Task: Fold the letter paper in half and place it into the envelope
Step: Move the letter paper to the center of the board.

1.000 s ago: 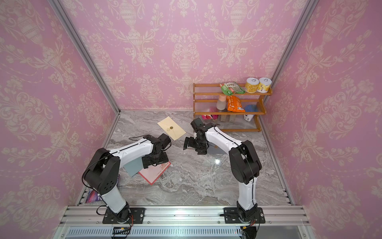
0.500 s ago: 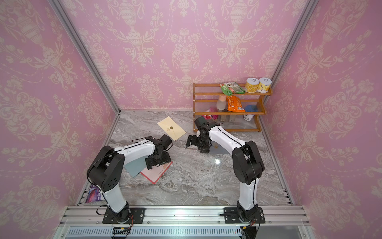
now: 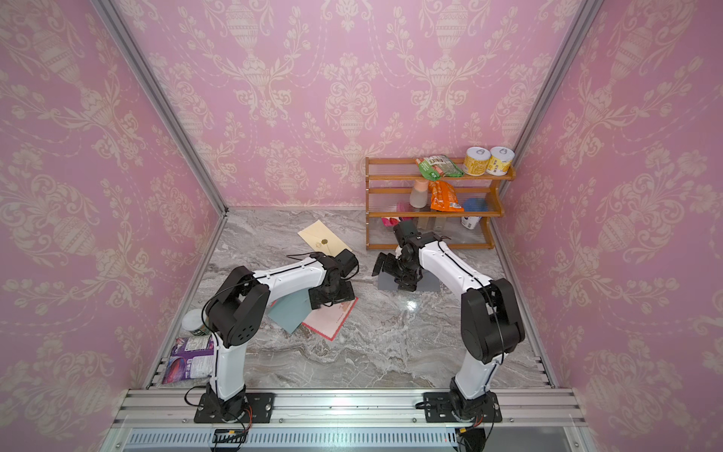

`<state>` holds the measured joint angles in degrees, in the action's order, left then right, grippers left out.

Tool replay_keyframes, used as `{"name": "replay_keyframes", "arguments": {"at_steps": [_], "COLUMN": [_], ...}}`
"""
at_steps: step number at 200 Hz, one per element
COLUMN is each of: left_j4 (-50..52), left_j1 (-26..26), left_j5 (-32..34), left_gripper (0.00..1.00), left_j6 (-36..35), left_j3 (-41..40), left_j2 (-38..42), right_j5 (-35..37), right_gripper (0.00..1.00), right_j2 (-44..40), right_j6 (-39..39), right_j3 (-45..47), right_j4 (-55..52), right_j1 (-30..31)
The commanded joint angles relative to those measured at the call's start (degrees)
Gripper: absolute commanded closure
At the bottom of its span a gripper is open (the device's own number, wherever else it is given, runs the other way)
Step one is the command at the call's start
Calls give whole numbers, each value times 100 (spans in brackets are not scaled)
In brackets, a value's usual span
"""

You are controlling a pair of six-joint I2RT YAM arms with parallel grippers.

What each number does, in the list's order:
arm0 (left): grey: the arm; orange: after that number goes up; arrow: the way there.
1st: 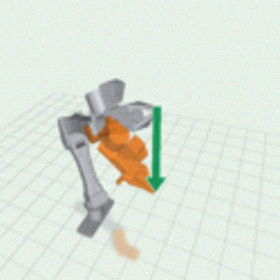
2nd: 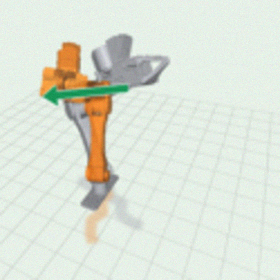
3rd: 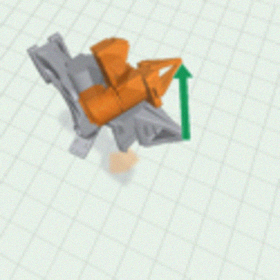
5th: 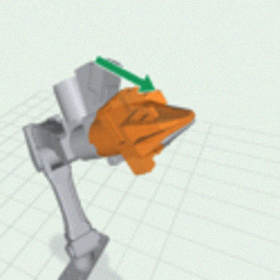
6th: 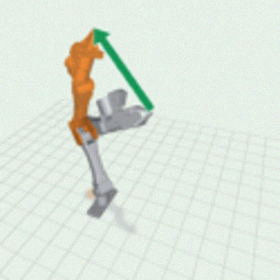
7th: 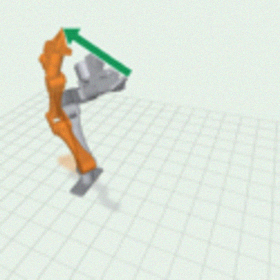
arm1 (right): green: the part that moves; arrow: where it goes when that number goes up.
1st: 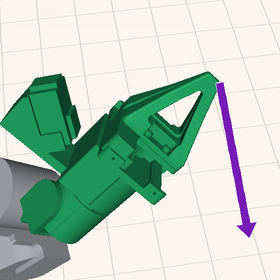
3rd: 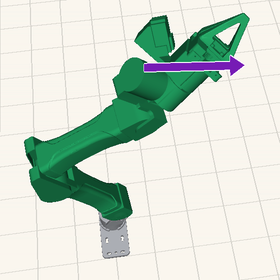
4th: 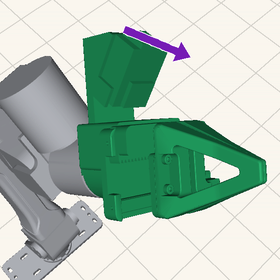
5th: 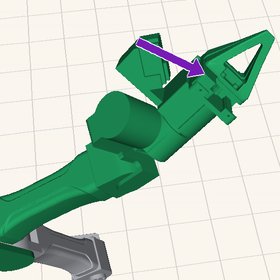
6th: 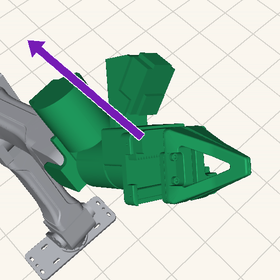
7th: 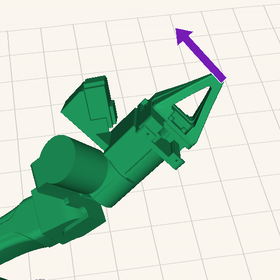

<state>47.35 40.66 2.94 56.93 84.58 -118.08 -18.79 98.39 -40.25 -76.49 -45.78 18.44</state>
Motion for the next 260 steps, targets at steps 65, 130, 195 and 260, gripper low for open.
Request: {"name": "replay_keyframes", "arguments": {"at_steps": [65, 130, 195, 260], "left_j4": [527, 1897, 1402, 482], "left_j1": [311, 252, -643, -1227], "left_j5": [-216, 1124, 1140, 220], "left_gripper": [3, 1, 1, 1], "left_j6": [-113, -1287, -1363, -1446], "left_j3": [1605, 1690, 171, -477], "left_j2": [-632, 478, 1742, 1695], "right_j5": [89, -55, -174, -230], "right_gripper": [0, 0, 0, 0], "right_j2": [-496, -217, 166, 321], "right_j6": [211, 176, 122, 171], "right_j3": [640, 442, 122, -37], "right_j4": [12, 130, 184, 139], "right_j1": [-152, 47, 349, 386]}}
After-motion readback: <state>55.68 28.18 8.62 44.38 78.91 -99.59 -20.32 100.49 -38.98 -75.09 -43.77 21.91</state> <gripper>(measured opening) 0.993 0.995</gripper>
